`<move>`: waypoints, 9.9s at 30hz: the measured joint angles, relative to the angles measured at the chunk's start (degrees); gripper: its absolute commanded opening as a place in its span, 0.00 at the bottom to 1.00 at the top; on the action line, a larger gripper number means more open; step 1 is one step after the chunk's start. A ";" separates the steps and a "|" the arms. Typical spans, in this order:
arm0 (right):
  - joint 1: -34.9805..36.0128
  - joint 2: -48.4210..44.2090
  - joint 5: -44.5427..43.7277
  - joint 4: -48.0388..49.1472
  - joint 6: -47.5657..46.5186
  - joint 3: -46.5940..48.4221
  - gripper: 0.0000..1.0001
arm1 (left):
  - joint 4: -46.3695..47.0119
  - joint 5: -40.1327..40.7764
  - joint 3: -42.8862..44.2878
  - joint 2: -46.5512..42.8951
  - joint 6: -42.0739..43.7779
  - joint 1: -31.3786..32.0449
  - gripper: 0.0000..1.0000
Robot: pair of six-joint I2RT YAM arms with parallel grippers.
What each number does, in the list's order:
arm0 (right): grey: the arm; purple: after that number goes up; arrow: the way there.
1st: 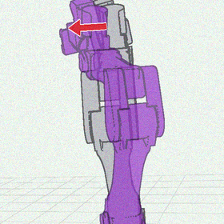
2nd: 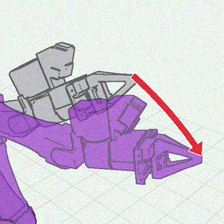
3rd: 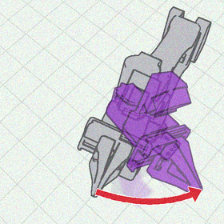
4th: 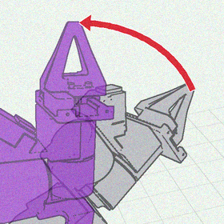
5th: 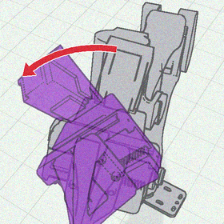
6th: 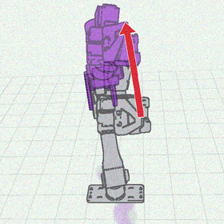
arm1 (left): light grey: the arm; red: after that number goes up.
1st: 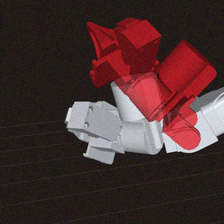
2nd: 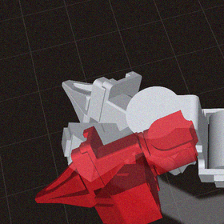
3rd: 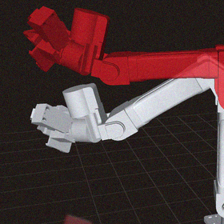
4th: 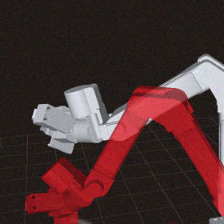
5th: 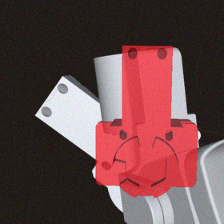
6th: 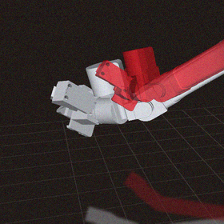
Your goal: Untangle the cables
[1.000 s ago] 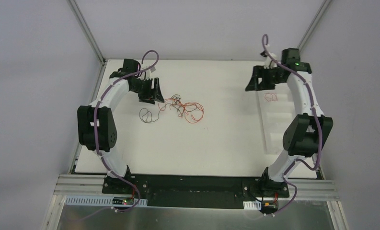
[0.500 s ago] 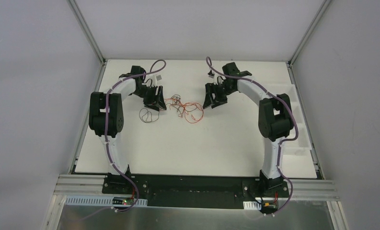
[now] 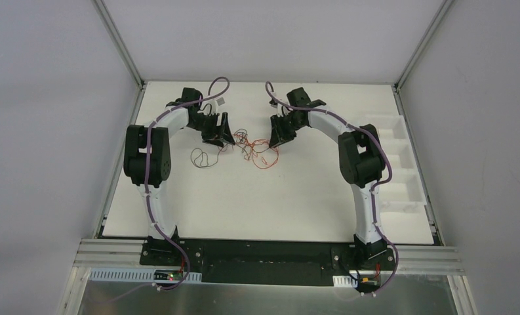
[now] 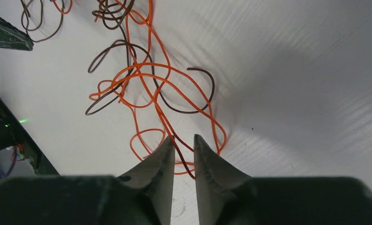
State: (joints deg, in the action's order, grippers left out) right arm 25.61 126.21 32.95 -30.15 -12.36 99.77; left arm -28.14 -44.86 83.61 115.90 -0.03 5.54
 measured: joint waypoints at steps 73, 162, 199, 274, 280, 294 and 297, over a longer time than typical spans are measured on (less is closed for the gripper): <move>-50.49 -36.11 8.87 -18.69 0.46 17.40 0.00 | 1.92 21.03 -11.45 -5.86 -9.86 -17.22 0.00; -30.36 -40.92 8.26 -21.03 -7.96 -19.52 0.61 | 2.34 4.13 -18.12 -11.89 -0.11 6.05 0.15; 21.79 -9.11 -3.30 1.44 1.49 -2.36 0.56 | 1.86 2.03 -30.97 -31.43 -11.56 -17.66 0.63; 3.61 -46.64 -6.54 -18.18 -8.17 -22.82 0.82 | 12.90 -0.44 -14.67 -17.46 -17.57 2.58 0.74; 9.97 -38.34 -11.37 -8.46 -13.03 -34.18 0.79 | 14.16 0.15 -15.34 -16.94 -19.58 5.57 0.69; 14.32 -25.49 -17.59 5.86 -14.32 -34.99 0.51 | 19.76 -1.70 -15.43 -5.90 -26.16 8.74 0.42; 15.80 -25.05 -17.84 6.80 -14.56 -35.08 0.36 | 20.17 -1.62 -15.17 -3.69 -26.60 8.74 0.36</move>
State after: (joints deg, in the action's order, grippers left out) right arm 41.41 101.16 15.11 -23.35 -26.92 64.69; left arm -7.97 -46.48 68.45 112.20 -26.63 14.28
